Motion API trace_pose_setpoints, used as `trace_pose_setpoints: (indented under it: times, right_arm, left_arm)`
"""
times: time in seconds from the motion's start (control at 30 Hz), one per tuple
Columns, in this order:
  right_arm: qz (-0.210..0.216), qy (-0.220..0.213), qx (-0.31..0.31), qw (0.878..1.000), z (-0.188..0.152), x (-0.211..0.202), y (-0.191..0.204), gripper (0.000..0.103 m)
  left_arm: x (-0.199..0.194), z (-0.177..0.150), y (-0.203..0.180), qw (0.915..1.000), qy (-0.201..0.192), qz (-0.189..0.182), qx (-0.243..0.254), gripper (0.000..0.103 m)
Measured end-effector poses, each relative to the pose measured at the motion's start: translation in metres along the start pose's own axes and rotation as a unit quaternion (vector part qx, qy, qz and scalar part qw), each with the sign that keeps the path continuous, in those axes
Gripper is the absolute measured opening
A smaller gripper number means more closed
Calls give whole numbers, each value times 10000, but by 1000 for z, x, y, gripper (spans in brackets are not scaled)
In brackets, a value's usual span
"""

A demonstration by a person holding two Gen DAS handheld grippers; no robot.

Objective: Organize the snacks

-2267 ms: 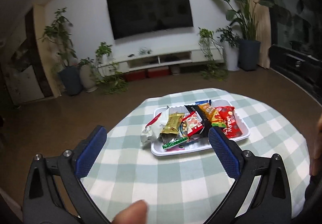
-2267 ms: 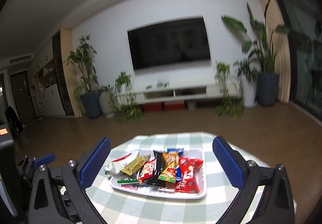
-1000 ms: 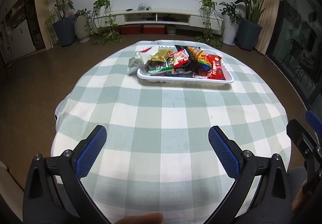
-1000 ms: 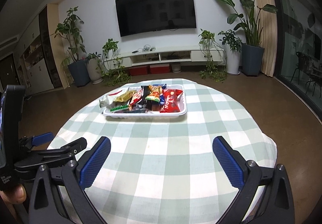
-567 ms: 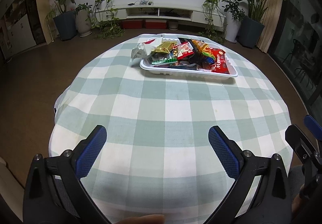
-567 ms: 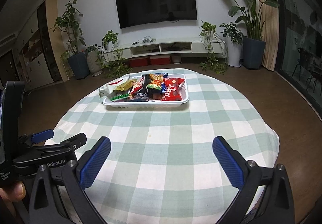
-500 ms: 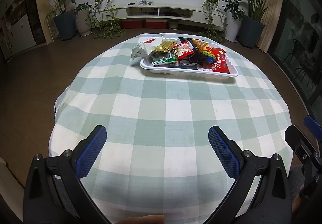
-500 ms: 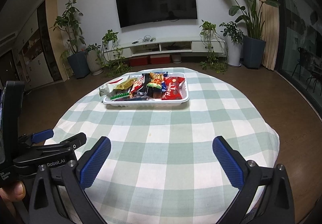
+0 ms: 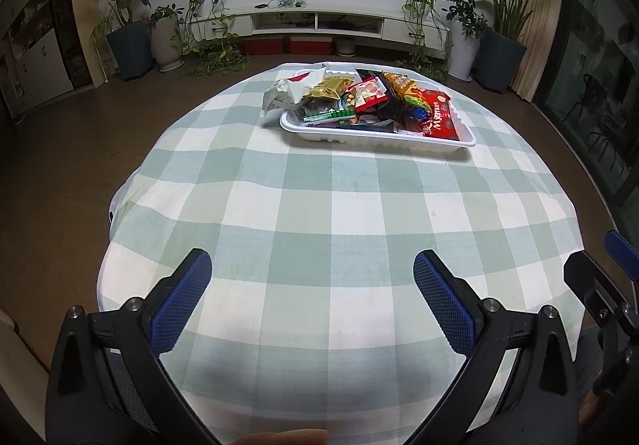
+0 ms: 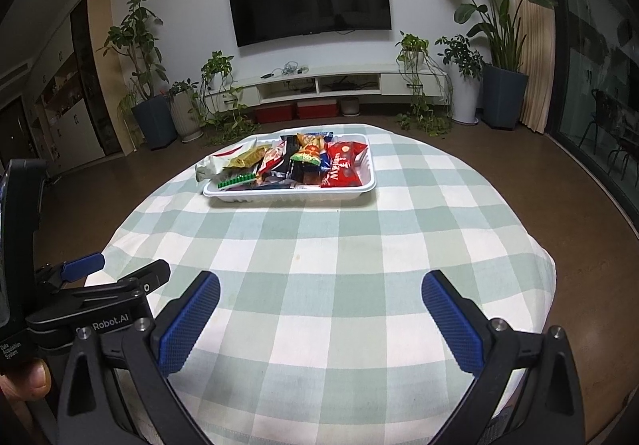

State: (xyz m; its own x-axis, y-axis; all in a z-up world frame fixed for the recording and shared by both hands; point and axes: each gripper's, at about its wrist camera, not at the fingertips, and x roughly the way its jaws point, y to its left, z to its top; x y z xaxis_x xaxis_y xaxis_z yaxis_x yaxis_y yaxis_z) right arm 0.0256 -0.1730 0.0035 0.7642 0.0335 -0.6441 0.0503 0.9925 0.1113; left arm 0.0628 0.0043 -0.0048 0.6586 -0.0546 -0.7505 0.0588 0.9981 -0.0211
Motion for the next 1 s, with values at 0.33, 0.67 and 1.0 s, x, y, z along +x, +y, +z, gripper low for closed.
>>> trace_pose_setpoints:
  times: [0.33,0.67,1.0]
  right_arm:
    - [10,73,38,10000,-2,2,-1,103]
    - [12,106,42,9999,-3,3,-2,103]
    - [10,111,40,9999,-4,2,-2,103]
  left_arm:
    - [2,-3,0,10000,23,6,9,103]
    - [5,-7,0,10000,57,13,13,103]
    - [5,-7,0,10000,57,-1,11,103]
